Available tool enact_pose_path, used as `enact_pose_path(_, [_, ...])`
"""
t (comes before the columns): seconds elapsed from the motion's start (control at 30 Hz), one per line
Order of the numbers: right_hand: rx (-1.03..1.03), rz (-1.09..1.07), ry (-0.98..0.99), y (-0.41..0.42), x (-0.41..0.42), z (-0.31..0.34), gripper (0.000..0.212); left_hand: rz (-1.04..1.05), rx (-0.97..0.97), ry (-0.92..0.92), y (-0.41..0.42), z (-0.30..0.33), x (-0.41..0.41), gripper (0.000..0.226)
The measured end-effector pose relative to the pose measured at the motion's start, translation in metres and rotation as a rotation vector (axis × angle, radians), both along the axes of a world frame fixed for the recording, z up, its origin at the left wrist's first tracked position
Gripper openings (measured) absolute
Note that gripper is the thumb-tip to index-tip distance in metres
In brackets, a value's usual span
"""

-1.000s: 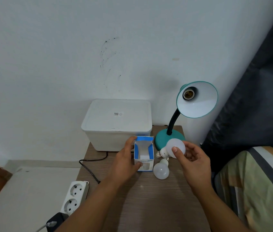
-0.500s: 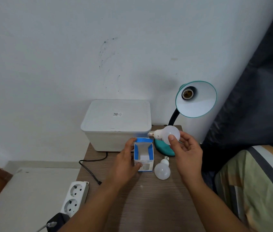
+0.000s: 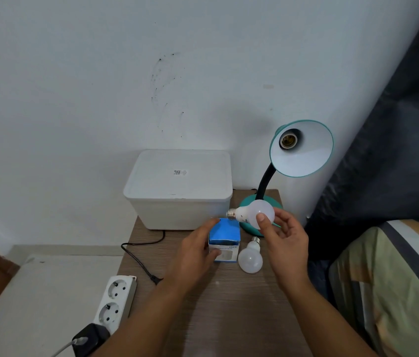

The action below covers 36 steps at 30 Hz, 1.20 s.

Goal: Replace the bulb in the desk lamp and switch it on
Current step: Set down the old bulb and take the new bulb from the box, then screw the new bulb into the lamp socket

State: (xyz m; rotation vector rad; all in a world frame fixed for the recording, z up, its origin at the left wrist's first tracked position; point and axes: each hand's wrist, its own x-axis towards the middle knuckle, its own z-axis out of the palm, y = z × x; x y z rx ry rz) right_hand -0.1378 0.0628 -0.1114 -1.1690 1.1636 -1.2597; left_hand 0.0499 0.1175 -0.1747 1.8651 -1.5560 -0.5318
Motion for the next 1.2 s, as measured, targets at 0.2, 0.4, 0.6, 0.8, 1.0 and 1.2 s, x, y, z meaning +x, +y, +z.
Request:
enact_pose_path(0.2, [0.003, -0.020, -0.036, 0.001, -0.008, -0.004, 0.042, -0.023, -0.064, -0.086, 0.003, -0.006, 0.000, 0.060])
enact_pose_path(0.4, [-0.012, -0.017, -0.029, 0.005, -0.016, -0.007, 0.047, -0.006, -0.079, -0.057, 0.003, -0.010, -0.002, 0.053])
enact_pose_path(0.6, [-0.010, -0.023, -0.023, 0.011, -0.023, -0.010, 0.047, 0.002, -0.090, -0.071, 0.004, -0.018, -0.001, 0.051])
enact_pose_path(0.8, [0.002, -0.043, -0.008, 0.015, -0.034, -0.009, 0.044, 0.030, -0.035, -0.115, 0.002, -0.005, -0.005, 0.053])
enact_pose_path(1.0, [-0.068, -0.058, 0.034, 0.023, -0.052, -0.002, 0.045, 0.072, -0.022, -0.131, 0.011, 0.013, -0.010, 0.061])
enact_pose_path(1.2, [-0.165, -0.084, 0.033, 0.022, -0.070, 0.017, 0.050, 0.056, -0.158, -0.159, 0.017, 0.045, -0.020, 0.048])
